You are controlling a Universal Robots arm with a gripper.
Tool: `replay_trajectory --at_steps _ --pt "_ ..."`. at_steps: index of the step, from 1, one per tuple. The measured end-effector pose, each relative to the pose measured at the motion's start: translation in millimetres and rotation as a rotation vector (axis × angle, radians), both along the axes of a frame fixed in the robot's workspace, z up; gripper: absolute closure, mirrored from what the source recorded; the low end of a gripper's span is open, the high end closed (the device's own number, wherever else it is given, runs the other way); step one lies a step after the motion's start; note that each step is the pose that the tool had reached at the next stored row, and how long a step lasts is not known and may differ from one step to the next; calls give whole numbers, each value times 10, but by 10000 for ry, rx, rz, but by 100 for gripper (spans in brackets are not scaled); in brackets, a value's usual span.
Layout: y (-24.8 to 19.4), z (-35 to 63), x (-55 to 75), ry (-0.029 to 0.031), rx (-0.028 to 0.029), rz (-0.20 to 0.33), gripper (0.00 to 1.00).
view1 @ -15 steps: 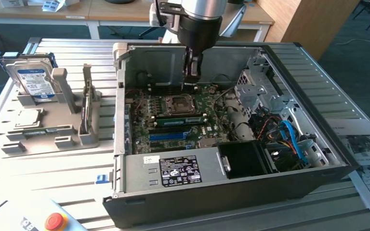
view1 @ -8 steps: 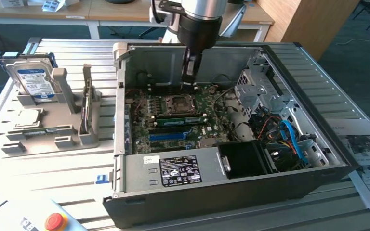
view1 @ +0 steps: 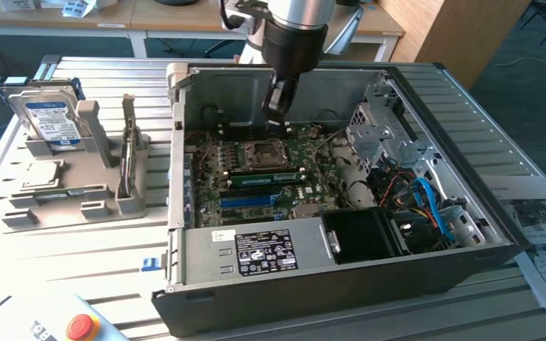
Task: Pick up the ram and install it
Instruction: 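Press down the ram until it locks into place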
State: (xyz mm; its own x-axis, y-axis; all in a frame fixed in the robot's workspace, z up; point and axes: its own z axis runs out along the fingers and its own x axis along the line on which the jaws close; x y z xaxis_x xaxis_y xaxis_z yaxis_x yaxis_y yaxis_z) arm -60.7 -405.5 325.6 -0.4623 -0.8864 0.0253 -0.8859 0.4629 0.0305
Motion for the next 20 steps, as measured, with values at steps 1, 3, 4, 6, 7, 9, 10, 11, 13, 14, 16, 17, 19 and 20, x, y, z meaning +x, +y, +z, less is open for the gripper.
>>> replay_trajectory --at_steps 1,3,4,6,7,9,10,11,13,14,16,17,19,20 --pt "0 0 0 0 0 -180 90" --pt "0 0 0 0 -1 -540 90" --pt "0 0 0 0 -1 -720 90" --pt "0 0 0 0 -1 -1090 90" --pt "0 0 0 -1 -2 -1275 90" --pt "0 0 0 -1 -3 -1632 90" --pt "0 0 0 -1 -4 -1809 90" --pt "0 0 0 -2 -4 -1996 90" --pt "0 0 0 -3 -7 -2351 90" --pt "0 0 0 -4 -8 -2529 90" --pt "0 0 0 -4 -7 -2893 90" --pt "0 0 0 -4 -8 -3073 90" --pt "0 0 0 -7 -9 -3420 90" --pt "0 0 0 -7 -9 -3599 90"
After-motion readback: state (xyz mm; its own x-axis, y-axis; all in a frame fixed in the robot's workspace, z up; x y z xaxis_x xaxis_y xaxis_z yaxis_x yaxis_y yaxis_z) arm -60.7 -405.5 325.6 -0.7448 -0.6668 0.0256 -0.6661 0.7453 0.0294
